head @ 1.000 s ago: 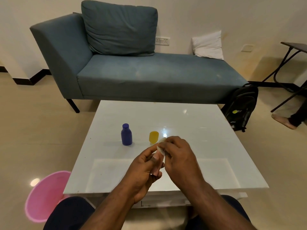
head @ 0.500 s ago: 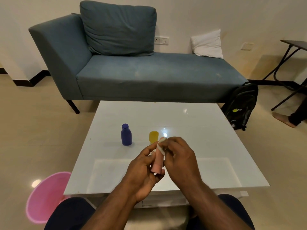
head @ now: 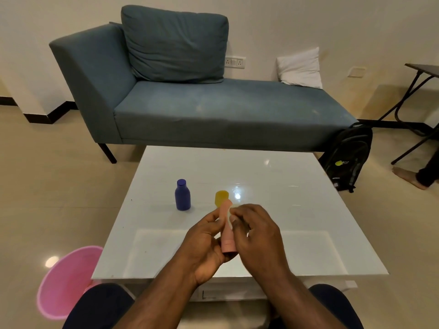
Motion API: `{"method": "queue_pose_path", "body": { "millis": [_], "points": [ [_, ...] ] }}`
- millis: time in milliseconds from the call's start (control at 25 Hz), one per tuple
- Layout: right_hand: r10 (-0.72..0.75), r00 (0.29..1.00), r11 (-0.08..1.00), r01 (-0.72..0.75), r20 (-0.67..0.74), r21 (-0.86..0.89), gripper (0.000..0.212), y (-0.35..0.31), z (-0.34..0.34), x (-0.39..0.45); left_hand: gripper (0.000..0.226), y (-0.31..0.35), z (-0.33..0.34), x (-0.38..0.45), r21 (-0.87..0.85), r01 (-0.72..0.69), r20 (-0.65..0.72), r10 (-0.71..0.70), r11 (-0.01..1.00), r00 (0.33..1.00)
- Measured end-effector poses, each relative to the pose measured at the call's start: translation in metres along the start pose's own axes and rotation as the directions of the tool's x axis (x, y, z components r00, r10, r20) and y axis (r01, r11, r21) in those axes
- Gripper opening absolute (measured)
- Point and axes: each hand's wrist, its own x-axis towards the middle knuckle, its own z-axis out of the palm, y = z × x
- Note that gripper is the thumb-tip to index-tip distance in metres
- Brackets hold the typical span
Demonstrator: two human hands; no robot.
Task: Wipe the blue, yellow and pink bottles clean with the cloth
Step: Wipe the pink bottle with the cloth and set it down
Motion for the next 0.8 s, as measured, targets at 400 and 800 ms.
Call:
{"method": "queue_pose_path", "body": {
  "millis": [400,800],
  "points": [
    [0.185,0.983,0.981,-0.185,0.002,0.062,0.02,-0.002,-0.002,0.006,0.029,-0.001,-0.001,0.005,0.127,-0.047,-0.066,0.056,0.991,0.996],
    [0.211,0.977,0.975,-0.211,0.011,0.069,0.013,0.006,0.0,0.009,0.03,-0.006,-0.002,-0.001,0.124,-0.055,-0.054,0.062,0.991,0.997]
  ]
}}
